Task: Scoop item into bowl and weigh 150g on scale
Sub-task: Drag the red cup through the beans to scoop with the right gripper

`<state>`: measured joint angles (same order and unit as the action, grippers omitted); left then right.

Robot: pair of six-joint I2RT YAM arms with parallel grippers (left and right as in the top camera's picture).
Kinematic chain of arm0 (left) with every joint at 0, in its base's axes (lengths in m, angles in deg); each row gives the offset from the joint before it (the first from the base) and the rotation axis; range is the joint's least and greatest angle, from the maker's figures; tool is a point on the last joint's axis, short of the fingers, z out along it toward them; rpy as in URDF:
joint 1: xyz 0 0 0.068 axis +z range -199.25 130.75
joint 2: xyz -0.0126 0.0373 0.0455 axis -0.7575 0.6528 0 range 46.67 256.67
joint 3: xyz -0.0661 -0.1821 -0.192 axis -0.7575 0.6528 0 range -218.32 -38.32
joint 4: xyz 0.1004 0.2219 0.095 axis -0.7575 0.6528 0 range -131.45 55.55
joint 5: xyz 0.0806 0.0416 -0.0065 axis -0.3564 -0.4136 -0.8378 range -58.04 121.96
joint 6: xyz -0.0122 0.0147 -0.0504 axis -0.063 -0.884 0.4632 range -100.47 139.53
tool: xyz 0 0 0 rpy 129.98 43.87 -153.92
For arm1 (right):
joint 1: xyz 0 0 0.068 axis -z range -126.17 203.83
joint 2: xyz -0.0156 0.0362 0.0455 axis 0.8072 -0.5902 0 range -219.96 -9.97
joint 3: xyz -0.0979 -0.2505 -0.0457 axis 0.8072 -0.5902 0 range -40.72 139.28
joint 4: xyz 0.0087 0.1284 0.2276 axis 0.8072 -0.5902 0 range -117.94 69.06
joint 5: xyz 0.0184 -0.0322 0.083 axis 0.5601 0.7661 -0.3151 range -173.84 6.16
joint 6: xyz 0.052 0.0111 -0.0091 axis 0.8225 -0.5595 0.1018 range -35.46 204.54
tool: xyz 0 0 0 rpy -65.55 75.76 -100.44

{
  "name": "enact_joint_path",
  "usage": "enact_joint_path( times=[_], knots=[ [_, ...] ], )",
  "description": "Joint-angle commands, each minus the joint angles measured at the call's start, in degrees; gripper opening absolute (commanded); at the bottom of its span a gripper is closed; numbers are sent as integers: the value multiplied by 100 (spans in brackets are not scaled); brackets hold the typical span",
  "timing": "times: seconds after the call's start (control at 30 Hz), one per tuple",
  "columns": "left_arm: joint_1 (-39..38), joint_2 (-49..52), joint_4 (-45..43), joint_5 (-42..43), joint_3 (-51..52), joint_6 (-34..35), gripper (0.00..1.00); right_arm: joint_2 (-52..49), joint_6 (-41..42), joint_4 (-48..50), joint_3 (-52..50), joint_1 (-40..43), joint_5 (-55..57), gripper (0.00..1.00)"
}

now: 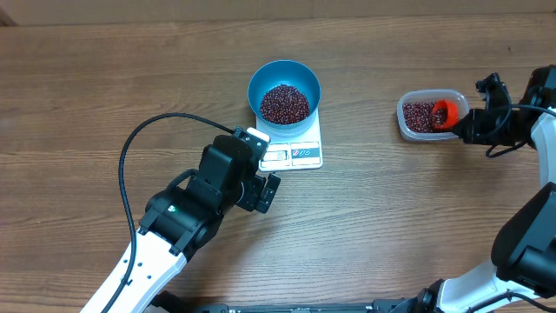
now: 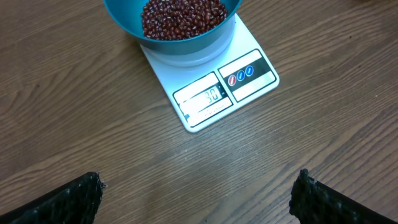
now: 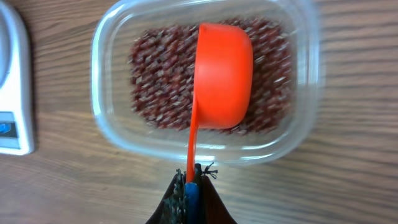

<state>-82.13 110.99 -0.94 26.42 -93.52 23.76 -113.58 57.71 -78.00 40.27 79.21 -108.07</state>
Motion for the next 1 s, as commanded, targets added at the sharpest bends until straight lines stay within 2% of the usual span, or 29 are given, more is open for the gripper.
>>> enact_joint_path(
  times=[0.0,0.17,0.5,0.97],
  knots=[
    [24,20,-22,70,-2,-103,100,-15,-31,175,-4,13,297,4],
    [24,20,-22,70,-2,-103,100,-44,-33,343,-4,-26,841,4],
    [24,20,-22,70,-2,-103,100,-243,-28,240,-7,-59,737,4],
    [24,20,-22,70,-2,-103,100,-400,-28,44,-42,-557,457,4]
  ],
)
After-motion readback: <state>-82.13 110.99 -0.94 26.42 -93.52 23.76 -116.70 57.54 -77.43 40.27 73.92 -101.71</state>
